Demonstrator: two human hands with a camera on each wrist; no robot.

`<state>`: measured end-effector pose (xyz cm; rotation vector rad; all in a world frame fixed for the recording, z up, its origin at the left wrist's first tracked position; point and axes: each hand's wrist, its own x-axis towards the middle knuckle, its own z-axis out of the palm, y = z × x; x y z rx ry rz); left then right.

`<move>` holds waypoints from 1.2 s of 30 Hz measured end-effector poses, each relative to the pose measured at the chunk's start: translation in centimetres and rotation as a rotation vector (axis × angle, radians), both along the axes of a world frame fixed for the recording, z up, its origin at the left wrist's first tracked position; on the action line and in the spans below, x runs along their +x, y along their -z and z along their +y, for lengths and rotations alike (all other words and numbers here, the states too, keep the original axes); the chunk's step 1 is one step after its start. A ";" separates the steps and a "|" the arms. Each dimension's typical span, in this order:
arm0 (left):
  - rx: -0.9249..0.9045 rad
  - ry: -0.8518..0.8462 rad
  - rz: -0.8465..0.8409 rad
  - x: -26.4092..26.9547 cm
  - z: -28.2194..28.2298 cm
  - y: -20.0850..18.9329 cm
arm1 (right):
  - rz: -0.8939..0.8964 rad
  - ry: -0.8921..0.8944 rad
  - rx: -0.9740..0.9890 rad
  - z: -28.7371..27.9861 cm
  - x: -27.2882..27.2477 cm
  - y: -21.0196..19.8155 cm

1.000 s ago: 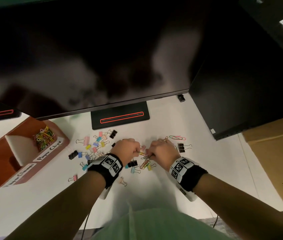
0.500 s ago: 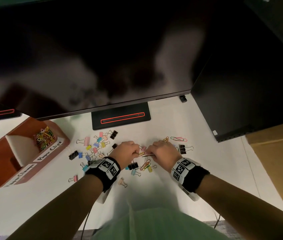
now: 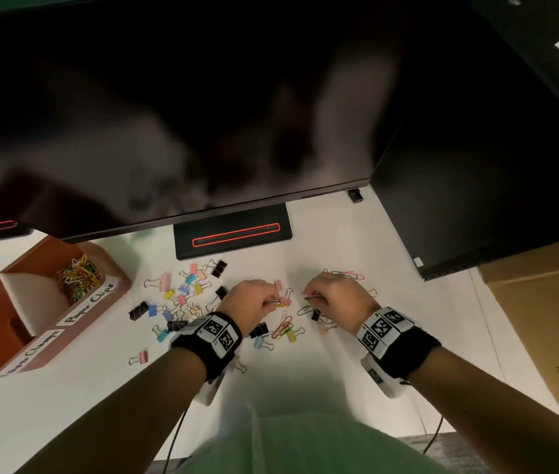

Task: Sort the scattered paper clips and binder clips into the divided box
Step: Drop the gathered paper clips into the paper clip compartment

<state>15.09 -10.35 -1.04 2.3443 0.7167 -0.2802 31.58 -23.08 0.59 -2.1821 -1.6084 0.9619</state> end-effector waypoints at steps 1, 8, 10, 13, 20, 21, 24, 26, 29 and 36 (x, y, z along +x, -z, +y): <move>0.008 -0.004 0.017 0.2 0.0 0.0 | 0.014 0.011 0.001 0.0 0.1 0.0; 0.036 0.046 0.110 1.2 0.2 0.1 | 0.064 0.051 0.059 0.6 0.1 -0.8; 0.066 0.105 0.117 1.0 0.2 0.0 | 0.060 0.058 0.077 0.7 0.0 -1.0; 0.154 0.203 0.104 0.2 0.1 -0.2 | 0.053 0.065 0.111 0.9 -0.2 -1.2; 0.082 0.111 -0.023 -2.0 0.9 -0.5 | 0.059 0.063 0.217 2.5 -2.0 -2.6; 0.067 0.067 -0.064 -2.6 1.2 -1.0 | 0.064 0.055 0.233 3.0 -2.3 -2.9; 0.069 -0.073 -0.191 -5.5 3.0 -3.5 | 0.076 0.008 0.298 5.1 -4.0 -4.1; 0.074 -0.233 -0.279 -8.4 5.1 -5.6 | 0.084 -0.034 0.339 7.3 -5.7 -5.0; 0.193 -0.428 -0.320 -13.7 8.7 -8.5 | 0.116 -0.099 0.391 11.6 -9.1 -6.3; 0.233 -0.715 -0.106 -22.6 15.0 -10.4 | 0.189 -0.217 0.438 23.2 -20.6 -8.1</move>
